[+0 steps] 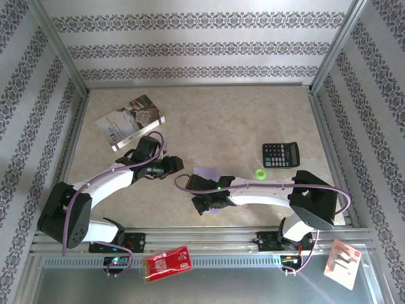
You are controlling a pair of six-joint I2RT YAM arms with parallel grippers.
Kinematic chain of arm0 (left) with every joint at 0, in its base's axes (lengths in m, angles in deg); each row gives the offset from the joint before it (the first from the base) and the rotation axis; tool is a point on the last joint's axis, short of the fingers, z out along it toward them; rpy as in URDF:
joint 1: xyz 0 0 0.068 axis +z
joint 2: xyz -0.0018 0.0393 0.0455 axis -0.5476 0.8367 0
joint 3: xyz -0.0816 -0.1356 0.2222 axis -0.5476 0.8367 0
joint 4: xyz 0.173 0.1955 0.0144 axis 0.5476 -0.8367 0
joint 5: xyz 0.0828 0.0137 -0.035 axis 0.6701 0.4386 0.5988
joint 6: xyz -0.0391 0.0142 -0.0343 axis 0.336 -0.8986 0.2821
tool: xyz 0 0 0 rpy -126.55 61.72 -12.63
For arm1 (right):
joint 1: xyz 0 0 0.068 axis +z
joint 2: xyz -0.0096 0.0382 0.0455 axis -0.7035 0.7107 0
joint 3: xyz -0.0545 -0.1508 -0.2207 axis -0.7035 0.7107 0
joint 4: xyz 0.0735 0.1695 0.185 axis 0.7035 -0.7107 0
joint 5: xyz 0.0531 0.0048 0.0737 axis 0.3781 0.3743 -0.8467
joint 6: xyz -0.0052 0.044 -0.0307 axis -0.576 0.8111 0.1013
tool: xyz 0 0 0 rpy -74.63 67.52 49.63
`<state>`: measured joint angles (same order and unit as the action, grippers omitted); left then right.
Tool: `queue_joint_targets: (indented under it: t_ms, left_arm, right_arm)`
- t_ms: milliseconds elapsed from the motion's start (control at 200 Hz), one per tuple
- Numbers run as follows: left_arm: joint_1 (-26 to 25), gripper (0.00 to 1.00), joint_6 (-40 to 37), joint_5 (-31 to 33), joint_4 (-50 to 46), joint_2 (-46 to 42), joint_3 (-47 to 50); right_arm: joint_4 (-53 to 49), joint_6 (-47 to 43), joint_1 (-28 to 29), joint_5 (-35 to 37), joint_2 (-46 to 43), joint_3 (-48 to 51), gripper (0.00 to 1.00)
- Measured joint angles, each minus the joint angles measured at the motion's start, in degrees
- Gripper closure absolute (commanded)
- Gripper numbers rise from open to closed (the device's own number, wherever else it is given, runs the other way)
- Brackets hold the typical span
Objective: Fold a paper plane with a square sheet of paper (pick it up from the middle)
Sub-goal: Turn over the paper at the center of the table.
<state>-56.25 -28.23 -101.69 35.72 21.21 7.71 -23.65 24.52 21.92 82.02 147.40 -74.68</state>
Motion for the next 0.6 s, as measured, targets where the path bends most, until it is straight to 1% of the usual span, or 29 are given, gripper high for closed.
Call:
queue_joint_targets:
  t_ms: [70,215,430,605]
  left_arm:
    - [0.0,0.55,1.5,-2.1,1.7,2.3,0.0]
    - [-0.7,0.57,3.1,-5.2,3.6,7.4,-1.0]
    - [-3.8,0.60,3.9,-8.9,5.6,14.4,-5.7]
    - [-6.5,0.61,3.9,-11.0,6.4,19.7,-9.5]
  right_arm:
    - [1.7,0.1,0.0,-0.4,-0.6,1.4,0.86]
    - [4.0,0.2,-0.1,-1.0,-2.4,3.9,0.82]
    - [7.0,0.3,-0.2,-1.2,-4.6,6.6,0.83]
    - [8.2,0.3,-0.5,-1.6,-5.5,7.4,0.83]
